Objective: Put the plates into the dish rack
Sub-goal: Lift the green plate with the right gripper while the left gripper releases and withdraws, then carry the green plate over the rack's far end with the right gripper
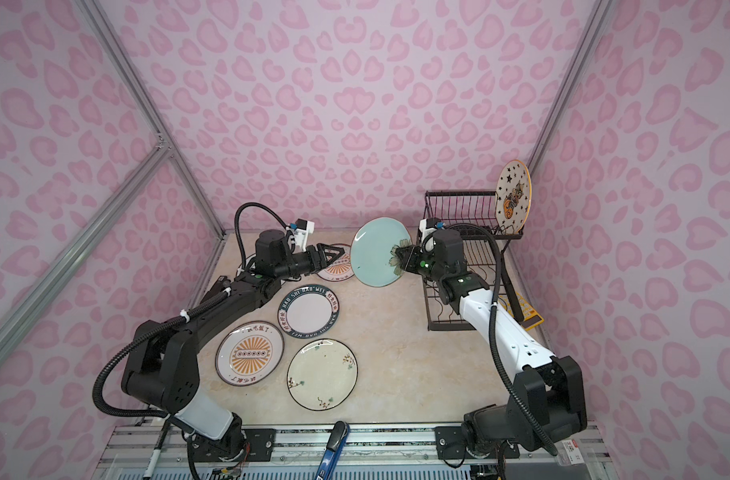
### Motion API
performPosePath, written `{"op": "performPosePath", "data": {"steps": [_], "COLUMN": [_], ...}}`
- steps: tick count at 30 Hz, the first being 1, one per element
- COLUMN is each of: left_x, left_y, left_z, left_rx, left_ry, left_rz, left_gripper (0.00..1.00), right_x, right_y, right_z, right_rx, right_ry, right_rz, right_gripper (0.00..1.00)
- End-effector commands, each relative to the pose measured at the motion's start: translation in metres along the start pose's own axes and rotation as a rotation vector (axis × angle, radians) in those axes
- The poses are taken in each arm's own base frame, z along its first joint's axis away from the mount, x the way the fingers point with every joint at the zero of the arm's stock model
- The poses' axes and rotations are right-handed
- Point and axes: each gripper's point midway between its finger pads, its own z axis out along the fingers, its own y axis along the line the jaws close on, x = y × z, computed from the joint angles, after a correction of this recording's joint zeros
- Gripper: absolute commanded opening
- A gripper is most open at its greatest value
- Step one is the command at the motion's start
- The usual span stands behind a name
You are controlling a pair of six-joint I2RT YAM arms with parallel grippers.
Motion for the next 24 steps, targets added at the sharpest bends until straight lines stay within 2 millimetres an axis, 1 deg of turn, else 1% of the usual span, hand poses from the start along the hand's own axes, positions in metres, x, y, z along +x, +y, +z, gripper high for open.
{"op": "performPosePath", "data": {"steps": [1,6,10,12,13,14,15,19,24], "left_x": [0.002,0.004,0.006,0.008,0.008,0.009,0.009,0.010,0.012], "left_y": [0.002,0.001,-0.001,-0.004,-0.006,-0.008,-0.008,-0.007,-0.004], "left_z": [-0.006,-0.011,-0.015,-0.016,-0.017,-0.018,-0.019,-0.026,-0.031], "left_rx": [-0.045,-0.058,-0.059,-0.048,-0.040,-0.037,-0.038,-0.071,-0.101], "left_ry": [0.006,0.004,0.008,0.016,0.017,0.019,0.018,0.011,0.013], "left_rz": [0.050,0.074,0.086,0.084,0.086,0.087,0.088,0.107,0.121], "left_gripper": [0.59,0.57,0.57,0.57,0.57,0.57,0.57,0.57,0.57], "right_x": [-0.035,-0.065,-0.103,-0.121,-0.127,-0.144,-0.153,-0.188,-0.219], "right_y": [0.022,0.029,0.027,0.021,0.014,0.020,0.018,0.003,-0.022], "right_z": [-0.011,-0.028,-0.050,-0.060,-0.062,-0.072,-0.077,-0.100,-0.119], "right_rx": [-0.043,-0.012,0.064,0.146,0.190,0.213,0.243,0.372,0.536], "right_ry": [-0.108,-0.161,-0.241,-0.275,-0.281,-0.320,-0.336,-0.403,-0.435], "right_rz": [-0.094,-0.165,-0.231,-0.283,-0.303,-0.332,-0.352,-0.401,-0.463], "right_gripper": [0.00,0.00,0.00,0.00,0.00,0.00,0.00,0.00,0.00]}}
